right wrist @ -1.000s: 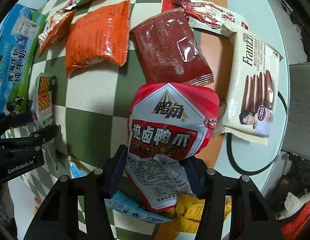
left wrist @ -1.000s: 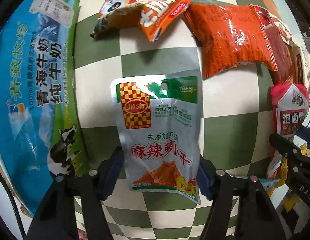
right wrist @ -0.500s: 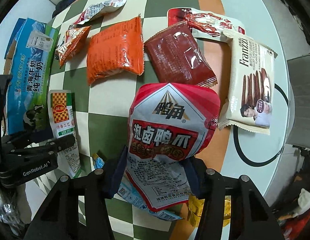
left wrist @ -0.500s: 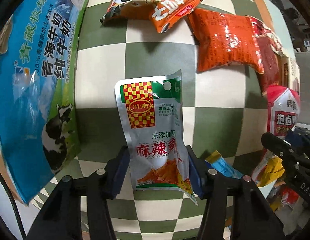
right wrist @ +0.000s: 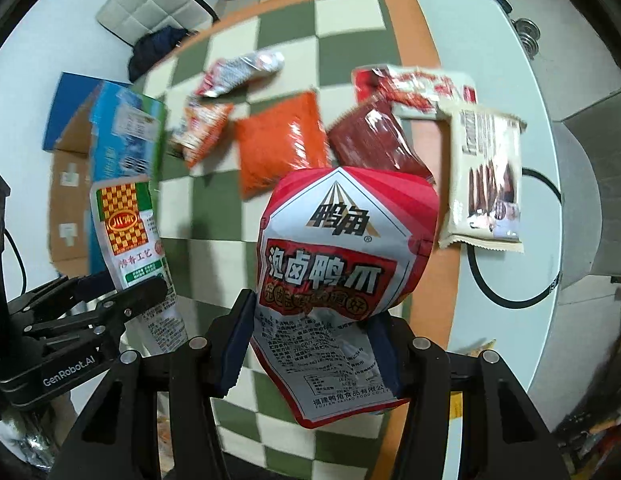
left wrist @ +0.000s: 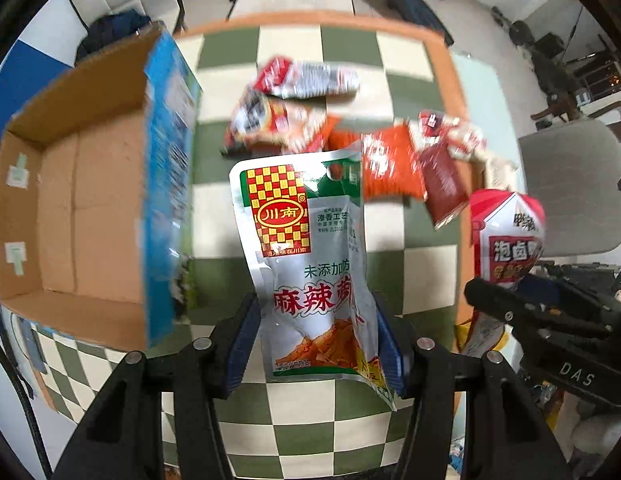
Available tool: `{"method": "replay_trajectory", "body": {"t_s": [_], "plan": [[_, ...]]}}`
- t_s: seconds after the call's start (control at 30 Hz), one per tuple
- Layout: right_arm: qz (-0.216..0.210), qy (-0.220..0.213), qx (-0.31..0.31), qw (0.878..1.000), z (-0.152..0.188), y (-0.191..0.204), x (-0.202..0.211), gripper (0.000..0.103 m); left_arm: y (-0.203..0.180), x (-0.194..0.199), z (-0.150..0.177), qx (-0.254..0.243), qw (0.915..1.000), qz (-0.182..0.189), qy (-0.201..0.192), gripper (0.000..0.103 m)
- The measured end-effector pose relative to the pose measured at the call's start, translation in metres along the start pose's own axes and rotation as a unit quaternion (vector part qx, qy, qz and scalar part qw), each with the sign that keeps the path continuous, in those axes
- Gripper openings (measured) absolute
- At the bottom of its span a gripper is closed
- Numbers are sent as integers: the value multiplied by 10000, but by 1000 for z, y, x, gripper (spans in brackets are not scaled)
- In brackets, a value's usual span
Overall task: Organize snacks
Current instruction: 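Lift both packets and carry them over the cardboard box, then lower both packets into the box and open both grippers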
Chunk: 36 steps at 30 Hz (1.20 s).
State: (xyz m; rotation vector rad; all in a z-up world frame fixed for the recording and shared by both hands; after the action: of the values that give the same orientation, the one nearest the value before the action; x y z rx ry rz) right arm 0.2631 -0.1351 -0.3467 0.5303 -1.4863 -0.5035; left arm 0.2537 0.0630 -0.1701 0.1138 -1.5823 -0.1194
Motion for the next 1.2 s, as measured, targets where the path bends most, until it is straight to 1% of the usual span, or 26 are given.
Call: {"method": "replay_trajectory", "body": {"t_s": [0.03,0.07,0.13,0.17,0.27,0.3,0.4,0.47,0.53,0.57,0.7,0.87,1.0,1.2], "plan": [[-55,-49,12,10000,-1,7,6,57,7,11,0,18,10000,-18,-76,52],[-107,-93,32,9999,-3,11,15,57,8,14,4,30,9999,-49,-133,52],[-207,-205,99,9995,-4,33,26,57,28,26,4,69,9996,-142,-250,52],[-252,-239,128,9993,-5,39,33,57,30,23,-2,85,9994,-180,-272,52],[-413,-361,246,9982,-11,75,41,57,43,21,-14,185,9988,-293,-341,52],[-453,-382,267,9979,-11,84,42,57,48,15,-19,217,9985,-342,-375,52],[-630,-452,302,9965,-13,121,43,57,78,18,-26,294,9979,-377,-447,52],[-743,-468,304,9957,-18,150,32,57,94,16,-31,299,9975,-408,-495,52],[-730,-464,326,9957,-24,173,20,57,119,15,-35,292,9974,-438,-495,52],[-737,-458,314,9957,-25,186,14,57,125,10,-39,275,9975,-447,-477,52],[-784,-444,298,9955,-38,235,-18,57,170,-4,-48,247,9974,-553,-381,52],[-810,-446,195,9955,-64,283,-63,57,220,-31,-68,234,9982,-535,-140,52],[-766,-399,101,9962,-86,303,-102,57,252,-60,-91,292,9984,-478,105,52],[-516,-264,34,9983,-110,315,-160,57,273,-102,-120,245,9983,-263,452,52]]}}
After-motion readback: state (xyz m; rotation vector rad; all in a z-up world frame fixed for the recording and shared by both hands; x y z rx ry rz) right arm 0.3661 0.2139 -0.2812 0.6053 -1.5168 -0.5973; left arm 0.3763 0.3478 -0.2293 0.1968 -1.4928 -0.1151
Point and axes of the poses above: each gripper's, at about its wrist camera, not at the fingertips, and x roughly against the way its jaws point, y to its left, z to its underside, the point moved 3 cm from there along -x, roughly the way its jaws point, and after that the axes turned 13 degrees about -z, right-handed, at the moved point
